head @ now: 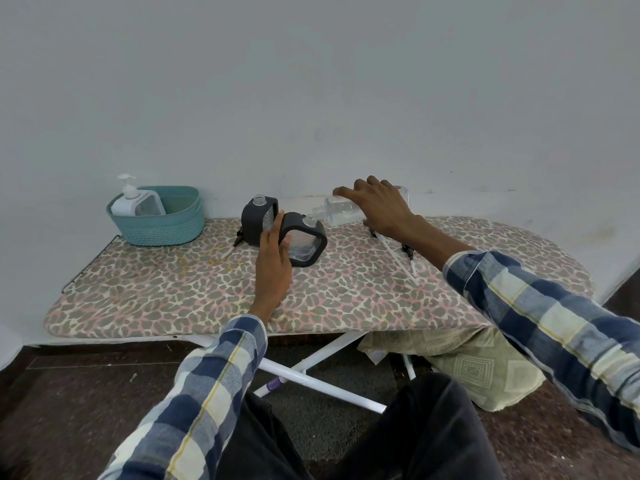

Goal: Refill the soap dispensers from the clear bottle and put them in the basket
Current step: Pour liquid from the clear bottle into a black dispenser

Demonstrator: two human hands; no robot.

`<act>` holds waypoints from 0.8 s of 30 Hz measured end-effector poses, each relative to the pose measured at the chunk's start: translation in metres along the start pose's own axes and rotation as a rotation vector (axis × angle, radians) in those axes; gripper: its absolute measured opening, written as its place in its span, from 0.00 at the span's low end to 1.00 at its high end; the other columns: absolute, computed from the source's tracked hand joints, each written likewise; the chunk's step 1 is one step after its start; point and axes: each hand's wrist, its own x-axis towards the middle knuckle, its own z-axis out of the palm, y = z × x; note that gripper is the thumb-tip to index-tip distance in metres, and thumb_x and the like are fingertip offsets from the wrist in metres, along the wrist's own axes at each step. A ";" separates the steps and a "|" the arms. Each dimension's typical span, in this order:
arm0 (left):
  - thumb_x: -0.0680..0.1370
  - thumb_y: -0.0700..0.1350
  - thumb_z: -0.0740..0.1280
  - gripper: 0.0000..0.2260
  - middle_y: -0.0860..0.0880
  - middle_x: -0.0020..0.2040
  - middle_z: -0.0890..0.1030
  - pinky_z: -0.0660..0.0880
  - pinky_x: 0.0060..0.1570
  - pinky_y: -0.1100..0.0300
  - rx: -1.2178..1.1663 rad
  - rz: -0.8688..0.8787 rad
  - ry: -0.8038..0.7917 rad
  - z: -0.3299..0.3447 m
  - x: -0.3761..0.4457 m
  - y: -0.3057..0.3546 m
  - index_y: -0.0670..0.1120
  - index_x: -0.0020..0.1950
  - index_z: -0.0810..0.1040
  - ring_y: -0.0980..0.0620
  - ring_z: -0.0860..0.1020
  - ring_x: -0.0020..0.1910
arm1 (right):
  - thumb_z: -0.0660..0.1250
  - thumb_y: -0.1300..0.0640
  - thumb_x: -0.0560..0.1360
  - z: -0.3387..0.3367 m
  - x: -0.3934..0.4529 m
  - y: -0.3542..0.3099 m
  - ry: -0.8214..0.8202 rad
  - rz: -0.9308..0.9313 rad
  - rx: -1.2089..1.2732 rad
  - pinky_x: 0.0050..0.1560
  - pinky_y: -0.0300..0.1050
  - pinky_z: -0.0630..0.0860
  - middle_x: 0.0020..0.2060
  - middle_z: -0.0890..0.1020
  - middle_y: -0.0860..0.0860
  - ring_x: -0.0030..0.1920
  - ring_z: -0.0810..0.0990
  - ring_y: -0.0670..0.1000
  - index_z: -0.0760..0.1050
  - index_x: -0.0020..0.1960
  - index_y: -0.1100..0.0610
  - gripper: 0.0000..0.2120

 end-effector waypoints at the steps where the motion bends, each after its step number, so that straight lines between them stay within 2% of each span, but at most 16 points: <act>1: 0.91 0.50 0.55 0.23 0.45 0.77 0.70 0.64 0.55 0.82 0.001 -0.002 0.000 0.000 0.000 -0.001 0.56 0.87 0.59 0.68 0.69 0.60 | 0.76 0.68 0.72 0.000 0.000 0.000 0.004 0.000 -0.002 0.55 0.55 0.76 0.56 0.79 0.55 0.55 0.76 0.58 0.64 0.78 0.44 0.41; 5: 0.90 0.51 0.55 0.23 0.45 0.76 0.70 0.65 0.48 0.85 -0.004 -0.017 0.003 0.000 0.000 0.000 0.56 0.86 0.59 0.73 0.66 0.57 | 0.75 0.68 0.71 0.002 -0.001 0.000 0.014 -0.001 -0.011 0.53 0.55 0.76 0.54 0.79 0.55 0.53 0.76 0.58 0.65 0.77 0.45 0.41; 9: 0.90 0.51 0.55 0.23 0.45 0.77 0.70 0.64 0.50 0.85 -0.008 -0.016 0.005 0.001 0.000 0.000 0.56 0.86 0.59 0.74 0.65 0.58 | 0.74 0.70 0.71 0.001 0.000 0.000 0.017 -0.003 -0.027 0.53 0.55 0.76 0.54 0.78 0.55 0.53 0.76 0.58 0.65 0.77 0.45 0.41; 20: 0.90 0.51 0.55 0.23 0.44 0.77 0.69 0.65 0.48 0.85 -0.006 -0.007 0.007 0.000 0.000 -0.001 0.56 0.87 0.58 0.73 0.65 0.57 | 0.74 0.70 0.71 0.000 0.001 -0.001 0.029 -0.008 -0.048 0.51 0.54 0.75 0.54 0.79 0.55 0.53 0.76 0.59 0.66 0.77 0.45 0.41; 24: 0.90 0.53 0.54 0.23 0.45 0.75 0.70 0.68 0.46 0.81 0.000 -0.006 0.003 0.000 0.000 -0.003 0.58 0.87 0.58 0.70 0.69 0.56 | 0.73 0.71 0.70 0.001 0.002 -0.001 0.036 -0.010 -0.058 0.50 0.54 0.74 0.53 0.79 0.55 0.52 0.76 0.59 0.66 0.76 0.45 0.40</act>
